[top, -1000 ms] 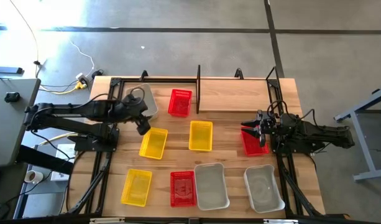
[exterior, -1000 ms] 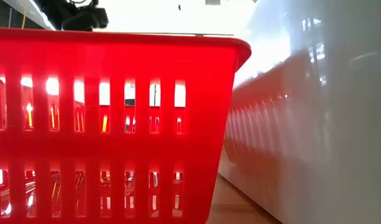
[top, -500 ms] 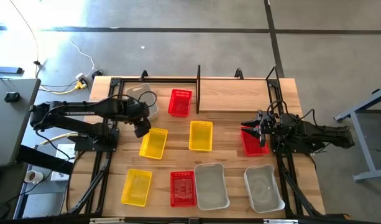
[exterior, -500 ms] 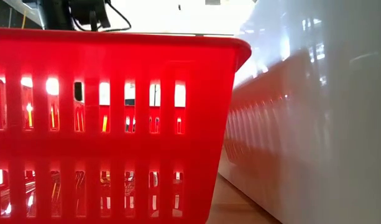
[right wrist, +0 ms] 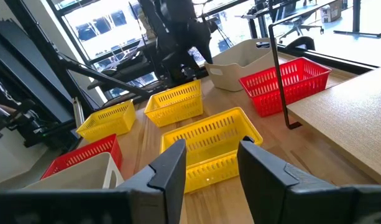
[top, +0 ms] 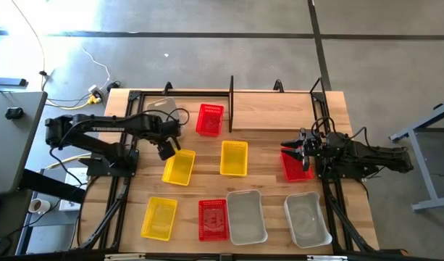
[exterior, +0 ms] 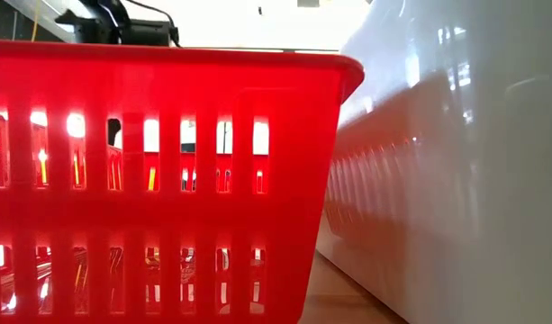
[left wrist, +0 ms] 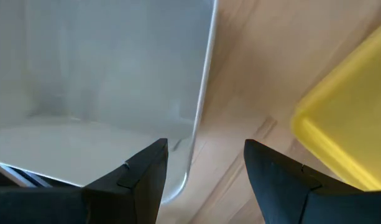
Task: Stack baskets on shelf by color
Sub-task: Put the top gray bin on the shelf
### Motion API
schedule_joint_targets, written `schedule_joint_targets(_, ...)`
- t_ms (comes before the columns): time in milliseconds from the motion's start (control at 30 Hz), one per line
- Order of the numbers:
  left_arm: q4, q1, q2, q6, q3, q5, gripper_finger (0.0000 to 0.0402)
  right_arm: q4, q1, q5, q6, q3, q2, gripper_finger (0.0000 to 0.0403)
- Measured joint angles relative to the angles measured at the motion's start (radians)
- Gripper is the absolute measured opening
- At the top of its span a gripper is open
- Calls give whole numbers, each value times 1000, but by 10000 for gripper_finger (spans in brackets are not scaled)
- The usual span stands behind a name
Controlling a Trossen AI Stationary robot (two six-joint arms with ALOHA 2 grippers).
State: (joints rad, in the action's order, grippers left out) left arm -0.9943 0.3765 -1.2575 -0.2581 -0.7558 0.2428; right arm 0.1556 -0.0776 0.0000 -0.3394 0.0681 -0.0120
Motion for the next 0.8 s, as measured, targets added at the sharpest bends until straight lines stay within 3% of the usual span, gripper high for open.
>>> schedule_joint_targets(267, 0, 38, -106, 0, 0, -7, 180, 0, 0, 0, 0, 0, 0, 130)
schedule_joint_targets(400, 3, 43, -130, 8, 0, -22, 136, 0, 0, 0, 0, 0, 0, 130)
schedule_joint_targets(667, 11, 42, -116, 33, 0, -59, 12, 0, 0, 0, 0, 0, 0, 130)
schedule_joint_targets(800, 2, 42, -95, 34, -19, -52, 10, 0, 0, 0, 0, 0, 0, 130)
